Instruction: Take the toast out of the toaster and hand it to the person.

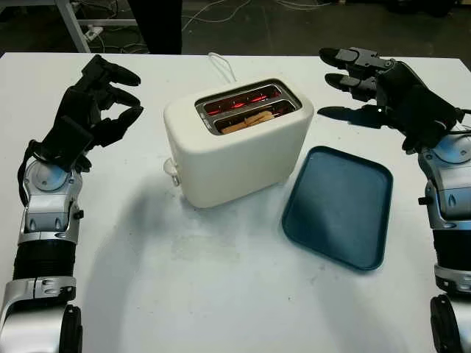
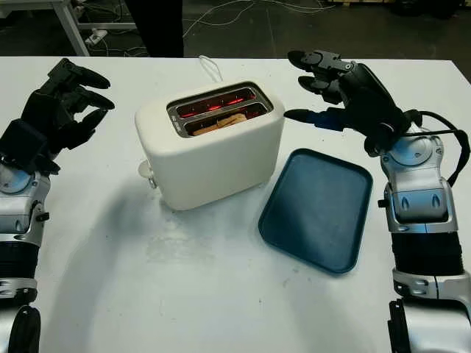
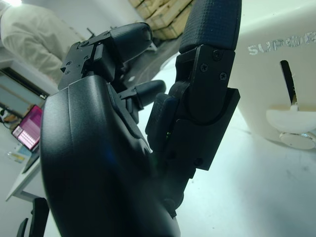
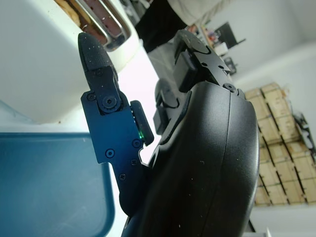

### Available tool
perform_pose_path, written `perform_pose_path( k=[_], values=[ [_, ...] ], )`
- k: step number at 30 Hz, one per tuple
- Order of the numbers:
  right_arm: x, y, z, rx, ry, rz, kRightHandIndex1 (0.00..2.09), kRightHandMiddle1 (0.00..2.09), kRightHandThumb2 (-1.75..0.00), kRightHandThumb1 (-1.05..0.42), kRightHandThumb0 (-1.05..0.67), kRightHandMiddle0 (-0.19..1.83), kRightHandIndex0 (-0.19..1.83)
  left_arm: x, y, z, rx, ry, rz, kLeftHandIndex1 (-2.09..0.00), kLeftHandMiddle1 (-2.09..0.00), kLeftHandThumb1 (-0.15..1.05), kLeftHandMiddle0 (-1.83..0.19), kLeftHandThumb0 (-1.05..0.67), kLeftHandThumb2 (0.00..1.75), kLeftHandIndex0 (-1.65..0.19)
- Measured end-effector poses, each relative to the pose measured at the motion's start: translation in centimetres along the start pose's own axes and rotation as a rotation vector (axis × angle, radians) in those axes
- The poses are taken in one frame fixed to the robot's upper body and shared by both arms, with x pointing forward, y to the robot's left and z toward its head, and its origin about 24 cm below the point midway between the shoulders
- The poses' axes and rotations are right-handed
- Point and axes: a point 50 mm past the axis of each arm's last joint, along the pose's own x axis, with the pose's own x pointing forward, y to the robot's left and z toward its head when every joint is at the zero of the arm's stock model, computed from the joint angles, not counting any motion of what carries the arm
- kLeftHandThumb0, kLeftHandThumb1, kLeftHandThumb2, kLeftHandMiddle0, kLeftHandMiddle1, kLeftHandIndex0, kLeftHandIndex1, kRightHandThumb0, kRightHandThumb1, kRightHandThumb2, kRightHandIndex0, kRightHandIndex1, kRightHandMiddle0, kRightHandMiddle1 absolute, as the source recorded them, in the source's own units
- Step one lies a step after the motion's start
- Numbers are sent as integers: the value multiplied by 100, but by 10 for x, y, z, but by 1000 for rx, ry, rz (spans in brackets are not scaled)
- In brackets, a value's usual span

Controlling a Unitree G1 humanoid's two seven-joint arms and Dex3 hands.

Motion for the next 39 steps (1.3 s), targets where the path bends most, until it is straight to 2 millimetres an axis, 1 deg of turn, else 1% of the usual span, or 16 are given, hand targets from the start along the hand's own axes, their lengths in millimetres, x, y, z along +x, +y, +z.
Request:
perform_pose_path(
  k=[4, 10, 22, 27, 29, 31, 36, 39],
  values=[
    [0, 0, -1, 2, 1, 1, 2, 0, 0, -83, -56, 40, 42, 0, 0, 0, 0, 0, 0, -148, -154, 92, -12, -105, 22, -11],
    [0, 0, -1, 7, 0, 3, 2, 1, 0, -83, -57, 41, 43, 0, 0, 2, 0, -1, 0, -150, -156, 92, -12, -105, 22, -11],
    [0, 1, -2, 25, 22, 21, 0, 0, 0, -83, -50, 37, 39, 1, 0, 2, -3, 6, -1, -150, -156, 92, -14, -105, 20, -12],
    [0, 1, -2, 28, 21, 22, 1, 1, 0, -83, -54, 39, 41, 1, 0, 2, -6, 10, -1, -149, -157, 92, -14, -105, 20, -12],
    [0, 2, -2, 20, 23, 21, 3, 2, 0, -83, -60, 41, 43, 1, 0, 2, -7, 10, -1, -149, -156, 92, -13, -105, 20, -11],
    [1, 2, -2, 4, 20, 15, 3, 2, 0, -83, -62, 42, 45, 1, 0, 2, -9, 10, -1, -149, -156, 92, -13, -105, 21, -11],
    [1, 2, -1, -13, -4, 2, 4, 3, 0, -83, -63, 44, 47, 1, 0, 2, -9, 10, -1, -149, -155, 92, -13, -105, 21, -11],
    [1, 1, -1, -17, -2, -5, 3, 2, 0, -83, -59, 43, 45, 1, 0, 1, -9, 10, -1, -149, -155, 92, -13, -105, 21, -11]
  ],
)
